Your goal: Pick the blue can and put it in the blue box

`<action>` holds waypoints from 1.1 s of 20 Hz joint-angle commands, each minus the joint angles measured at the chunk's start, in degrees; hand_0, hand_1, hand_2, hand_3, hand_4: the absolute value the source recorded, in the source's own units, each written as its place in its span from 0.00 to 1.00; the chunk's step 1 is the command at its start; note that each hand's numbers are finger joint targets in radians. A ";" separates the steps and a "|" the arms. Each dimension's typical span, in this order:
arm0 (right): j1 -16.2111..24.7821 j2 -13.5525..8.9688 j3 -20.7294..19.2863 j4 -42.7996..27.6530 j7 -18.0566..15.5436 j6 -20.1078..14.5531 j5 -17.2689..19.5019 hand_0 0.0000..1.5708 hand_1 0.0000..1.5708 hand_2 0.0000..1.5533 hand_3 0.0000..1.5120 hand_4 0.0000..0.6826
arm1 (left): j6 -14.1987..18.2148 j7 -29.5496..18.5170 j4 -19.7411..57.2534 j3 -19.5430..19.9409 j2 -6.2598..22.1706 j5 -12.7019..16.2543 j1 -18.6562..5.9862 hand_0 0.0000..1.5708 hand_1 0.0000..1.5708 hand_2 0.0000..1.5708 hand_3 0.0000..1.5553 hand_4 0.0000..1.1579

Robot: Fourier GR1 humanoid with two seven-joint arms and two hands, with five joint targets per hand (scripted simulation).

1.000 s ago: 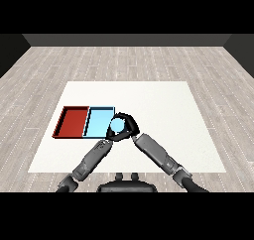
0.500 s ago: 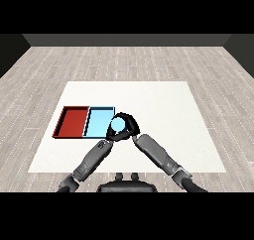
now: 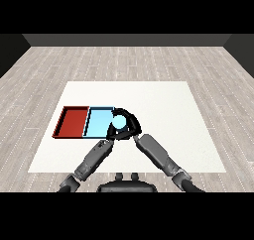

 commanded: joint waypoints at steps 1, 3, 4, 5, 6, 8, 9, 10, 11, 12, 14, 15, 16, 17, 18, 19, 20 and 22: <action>1.62 0.45 2.61 0.55 -3.04 -2.04 -0.54 0.00 0.00 0.00 0.00 0.00 | 1.22 0.85 2.46 -0.87 -0.80 1.25 -2.75 1.00 1.00 0.97 0.93 0.95; 3.82 -0.49 -2.30 -4.24 1.46 2.97 2.50 0.00 0.00 0.00 0.00 0.00 | 1.39 0.78 0.53 0.66 -0.80 0.04 -1.23 1.00 1.00 0.98 0.95 0.98; -1.04 0.45 -4.43 0.15 1.35 3.62 1.50 0.00 0.00 0.00 0.00 0.00 | -0.09 -1.32 3.89 1.60 -0.81 -0.64 -1.81 1.00 1.00 0.98 0.95 0.98; 1.65 0.45 -3.05 -1.30 0.30 3.87 1.39 0.00 0.00 0.00 0.00 0.00 | 3.78 1.97 -1.40 -3.10 -0.82 0.29 -0.35 1.00 1.00 0.99 0.95 0.98; 0.64 0.46 0.49 0.06 -1.26 0.18 -0.79 0.00 0.00 0.00 0.00 0.00 | 0.80 1.32 2.23 0.83 -0.82 -1.85 -1.96 1.00 1.00 0.99 0.96 0.98; 1.98 0.44 -1.33 -3.06 1.97 -0.66 1.08 0.00 0.00 0.00 0.00 0.00 | -0.22 2.31 -3.07 2.19 1.79 -3.64 0.62 1.00 1.00 1.00 0.96 0.98; 8.71 -0.17 -1.30 -6.02 0.45 2.09 4.07 0.00 0.00 0.00 0.00 0.00 | 4.48 -0.84 1.22 -3.28 -0.80 0.68 -0.89 1.00 1.00 1.00 0.97 0.98; 4.58 0.44 -4.26 -5.58 3.57 4.34 1.35 0.00 0.00 0.00 0.00 0.00 | -0.48 1.64 -2.52 0.86 2.35 -3.94 2.34 1.00 1.00 1.00 0.97 0.98; 3.05 0.45 -5.14 -3.67 1.46 4.23 0.43 0.00 0.00 0.00 0.00 0.00 | 1.08 2.47 0.12 1.61 -0.78 -3.72 -0.62 1.00 1.00 1.00 0.97 0.98; 3.47 0.45 -4.00 -4.86 3.07 2.30 1.64 0.00 0.00 0.00 0.00 0.00 | 1.35 1.06 -1.06 0.42 -0.79 -5.22 2.07 1.00 1.00 1.00 0.97 0.98; 8.11 0.10 -5.42 -9.10 2.50 4.33 3.61 0.00 0.00 0.00 0.00 0.00 | -1.56 1.53 -0.33 3.80 1.92 -4.75 0.79 1.00 1.00 1.00 0.97 0.98; 8.69 -0.79 -5.70 -9.42 3.84 5.64 4.39 0.00 0.00 0.00 0.00 0.00 | 1.70 -1.48 5.02 1.93 -0.79 -3.39 -2.70 1.00 1.00 1.00 0.97 0.98; 5.55 -1.60 -8.86 -11.23 5.70 6.64 1.72 0.00 0.00 0.00 0.00 0.00 | 0.59 -2.69 2.49 3.76 0.09 -5.54 1.60 1.00 1.00 1.00 0.96 0.98; 8.15 -1.09 -8.34 -14.23 7.46 5.32 3.73 0.00 0.00 0.00 0.00 0.00 | -0.17 -0.27 0.98 3.89 -0.43 -6.83 1.52 1.00 1.00 1.00 0.96 0.98; 11.42 -2.90 -8.85 -12.84 3.45 8.56 2.49 0.00 0.00 0.00 0.00 0.00 | 1.54 -1.59 5.94 3.25 -0.80 -1.77 -3.07 1.00 1.00 1.00 0.97 0.97; 12.89 -0.20 -7.51 -15.95 5.28 5.60 3.55 0.00 0.00 0.00 0.00 0.00 | 1.76 -1.63 4.80 2.72 -0.81 -3.05 -1.69 1.00 1.00 1.00 0.97 0.97; 15.60 -5.74 -8.27 -23.74 8.11 5.96 2.97 0.00 0.00 0.00 0.00 0.00 | 0.96 2.63 0.26 3.21 0.41 -5.66 -0.94 1.00 1.00 1.00 0.97 0.97; 13.26 -4.60 -13.17 -18.75 5.45 9.02 1.56 0.00 0.00 0.00 0.00 0.00 | 1.03 -0.01 3.31 3.71 -0.81 -6.27 -0.43 1.00 1.00 1.00 0.96 0.97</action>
